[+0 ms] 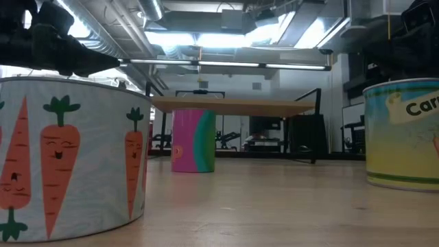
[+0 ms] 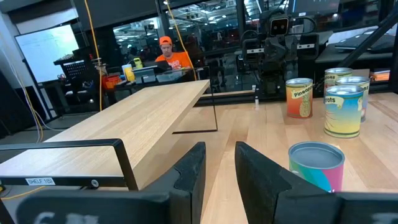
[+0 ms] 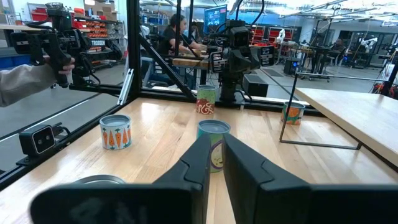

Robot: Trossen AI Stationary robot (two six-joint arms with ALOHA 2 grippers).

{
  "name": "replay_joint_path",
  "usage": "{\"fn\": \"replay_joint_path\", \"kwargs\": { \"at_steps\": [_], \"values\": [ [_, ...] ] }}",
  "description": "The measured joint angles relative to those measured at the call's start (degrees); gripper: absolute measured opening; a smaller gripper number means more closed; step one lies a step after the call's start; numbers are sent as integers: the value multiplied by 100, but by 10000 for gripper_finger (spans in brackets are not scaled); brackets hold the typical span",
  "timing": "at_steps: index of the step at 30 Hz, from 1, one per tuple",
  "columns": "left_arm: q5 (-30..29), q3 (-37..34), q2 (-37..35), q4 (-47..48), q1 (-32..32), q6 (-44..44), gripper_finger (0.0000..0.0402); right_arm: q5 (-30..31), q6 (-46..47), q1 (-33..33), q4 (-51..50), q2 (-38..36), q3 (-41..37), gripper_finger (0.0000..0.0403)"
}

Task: Pick and place cans onto a shelf

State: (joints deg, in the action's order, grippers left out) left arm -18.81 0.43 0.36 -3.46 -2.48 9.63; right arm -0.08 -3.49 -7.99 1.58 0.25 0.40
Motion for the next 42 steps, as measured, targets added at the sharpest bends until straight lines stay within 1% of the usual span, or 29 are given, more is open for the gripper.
{"fn": "replay_joint_path", "kwargs": {
  "at_steps": [6, 12, 15, 18, 26, 31, 34, 39, 42],
  "values": [
    [-18, 0, 1, -146, 0, -46, 80, 0, 1, -2, 0, 0, 2, 45],
    [-252, 2, 0, -648, 0, -63, 80, 0, 0, -1, 0, 0, 1, 45],
    [-387, 1, 1, -699, 0, -268, 83, 1, 0, 0, 0, 0, 1, 45],
    [-493, 0, 1, -693, 0, -494, 97, 0, 0, 0, 0, 0, 0, 45],
    [-842, 0, 2, -690, 0, -580, 158, 0, 1, -2, 0, -1, 1, 46],
    [-1022, 2, 0, -684, -2, -658, 187, 0, 0, 0, 0, -4, 2, 46],
    [-1145, 1, 1, -682, -2, -656, 195, 0, 2, -1, 0, -4, 0, 45],
    [-1367, 1, 1, -681, -2, -614, 194, 1, 1, -2, 0, -4, 0, 45],
    [-1386, 0, 0, -682, -2, -610, 195, 0, 2, 0, 0, -2, 0, 45]
  ]
}}
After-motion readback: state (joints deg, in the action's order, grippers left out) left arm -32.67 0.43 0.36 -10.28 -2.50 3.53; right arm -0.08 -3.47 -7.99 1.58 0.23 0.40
